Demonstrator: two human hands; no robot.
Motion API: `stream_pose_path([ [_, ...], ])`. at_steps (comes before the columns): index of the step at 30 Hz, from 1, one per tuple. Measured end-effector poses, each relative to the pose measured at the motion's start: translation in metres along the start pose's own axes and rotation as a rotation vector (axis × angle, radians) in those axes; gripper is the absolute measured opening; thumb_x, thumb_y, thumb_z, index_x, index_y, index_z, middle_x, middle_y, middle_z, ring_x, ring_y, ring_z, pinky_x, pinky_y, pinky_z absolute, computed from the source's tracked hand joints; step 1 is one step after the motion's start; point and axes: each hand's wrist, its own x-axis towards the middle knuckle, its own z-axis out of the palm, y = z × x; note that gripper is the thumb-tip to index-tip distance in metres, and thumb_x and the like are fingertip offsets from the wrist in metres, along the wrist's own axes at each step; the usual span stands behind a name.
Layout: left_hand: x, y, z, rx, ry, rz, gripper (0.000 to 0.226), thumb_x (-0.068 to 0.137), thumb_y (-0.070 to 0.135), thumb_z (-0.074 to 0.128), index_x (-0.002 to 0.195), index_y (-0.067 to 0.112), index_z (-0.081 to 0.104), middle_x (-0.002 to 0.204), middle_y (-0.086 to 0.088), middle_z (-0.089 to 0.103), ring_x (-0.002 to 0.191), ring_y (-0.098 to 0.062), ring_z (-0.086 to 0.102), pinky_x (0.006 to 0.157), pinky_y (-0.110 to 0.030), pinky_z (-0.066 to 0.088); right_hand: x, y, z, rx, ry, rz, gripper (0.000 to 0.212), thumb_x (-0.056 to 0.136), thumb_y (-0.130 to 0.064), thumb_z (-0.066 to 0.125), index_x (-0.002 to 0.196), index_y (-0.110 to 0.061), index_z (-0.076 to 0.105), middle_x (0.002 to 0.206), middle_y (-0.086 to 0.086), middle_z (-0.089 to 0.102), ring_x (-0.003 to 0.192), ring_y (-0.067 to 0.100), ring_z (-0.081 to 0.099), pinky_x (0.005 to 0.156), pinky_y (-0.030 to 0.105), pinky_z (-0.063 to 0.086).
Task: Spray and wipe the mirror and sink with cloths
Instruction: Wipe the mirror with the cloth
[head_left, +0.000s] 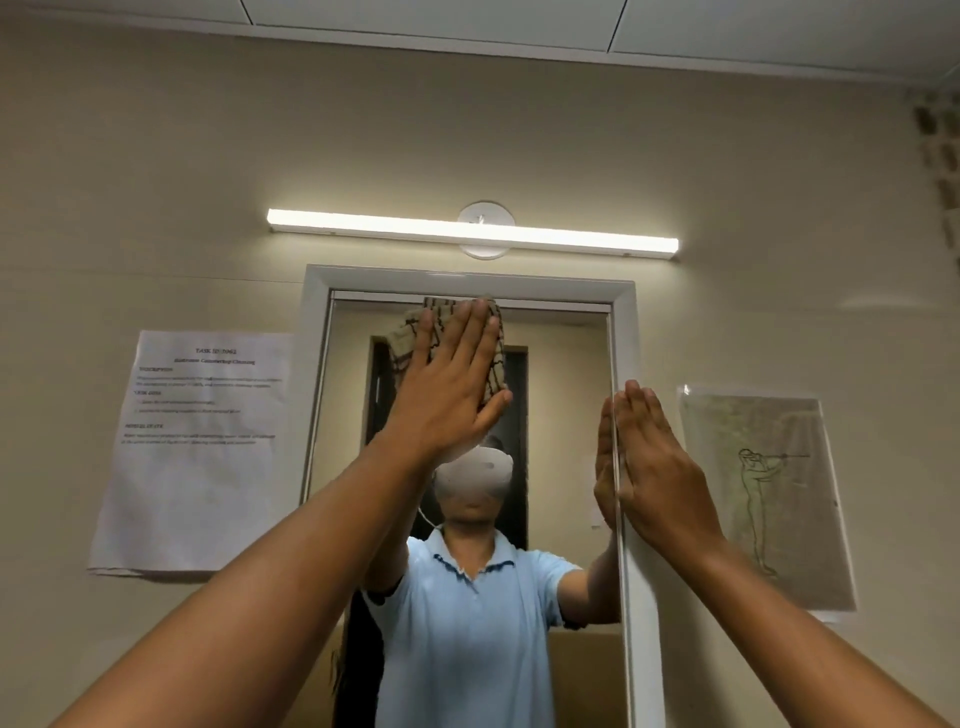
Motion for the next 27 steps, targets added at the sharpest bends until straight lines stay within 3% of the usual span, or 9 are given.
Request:
stream_pose_path([
  [5, 0.034, 0.051, 0.007, 0.014, -0.013, 0.132, 0.079, 0.097, 0.061, 0.018, 0.156, 0.013, -0.005, 0.163, -0.009, -0.014, 0.15, -0.024, -0.015, 0.12, -0.053, -0.007, -0.005, 0.002, -0.008, 0.006, -0.058, -0.001, 0.081, 0.086, -0.001, 0.052, 0.154, -0.012, 0.011, 0.162, 0.003, 0.007, 0.149, 0.02, 0.01, 0.114, 0.032, 0.025],
  [8, 0.05, 0.079, 0.008, -0.004, -0.021, 0.181, 0.078, 0.097, 0.06, 0.016, 0.156, 0.013, -0.004, 0.163, -0.009, -0.012, 0.15, -0.023, -0.015, 0.12, -0.052, -0.01, -0.006, 0.002, -0.009, 0.009, -0.064, -0.015, 0.086, 0.082, 0.001, 0.059, 0.154, -0.011, 0.014, 0.162, 0.005, 0.008, 0.149, 0.022, 0.013, 0.111, 0.03, 0.025],
  [13, 0.051, 0.1, 0.015, -0.007, -0.001, 0.164, 0.078, 0.097, 0.06, 0.017, 0.156, 0.011, 0.0, 0.164, -0.009, -0.007, 0.151, -0.023, -0.011, 0.12, -0.052, -0.01, -0.009, 0.007, -0.009, 0.044, -0.011, -0.025, 0.079, 0.082, 0.008, 0.053, 0.153, -0.01, 0.023, 0.16, 0.007, 0.018, 0.146, 0.022, 0.023, 0.106, 0.03, 0.032],
  [19, 0.021, 0.1, 0.018, -0.025, 0.0, 0.27, 0.074, 0.098, 0.055, 0.022, 0.156, 0.01, 0.007, 0.164, -0.01, 0.001, 0.152, -0.025, -0.003, 0.121, -0.053, -0.003, -0.018, 0.007, -0.005, 0.053, 0.018, 0.002, 0.079, 0.082, 0.01, 0.054, 0.152, -0.01, 0.025, 0.16, 0.006, 0.021, 0.141, 0.016, 0.027, 0.102, 0.026, 0.033],
  [23, 0.005, 0.077, 0.017, 0.036, -0.036, 0.354, 0.074, 0.098, 0.054, 0.024, 0.156, 0.011, 0.009, 0.164, -0.011, 0.002, 0.152, -0.026, -0.001, 0.12, -0.054, 0.0, -0.021, 0.004, -0.004, 0.051, 0.005, 0.022, 0.081, 0.08, 0.011, 0.05, 0.153, -0.011, 0.022, 0.161, 0.005, 0.017, 0.134, 0.01, 0.027, 0.088, 0.02, 0.041],
  [27, -0.005, 0.037, 0.011, 0.096, -0.05, 0.34, 0.074, 0.097, 0.055, 0.025, 0.157, 0.014, 0.007, 0.164, -0.011, 0.001, 0.152, -0.026, -0.001, 0.121, -0.054, 0.001, -0.022, 0.003, -0.002, 0.04, -0.004, 0.033, 0.083, 0.078, 0.013, 0.048, 0.153, -0.01, 0.021, 0.162, 0.004, 0.014, 0.139, 0.014, 0.025, 0.086, 0.022, 0.043],
])
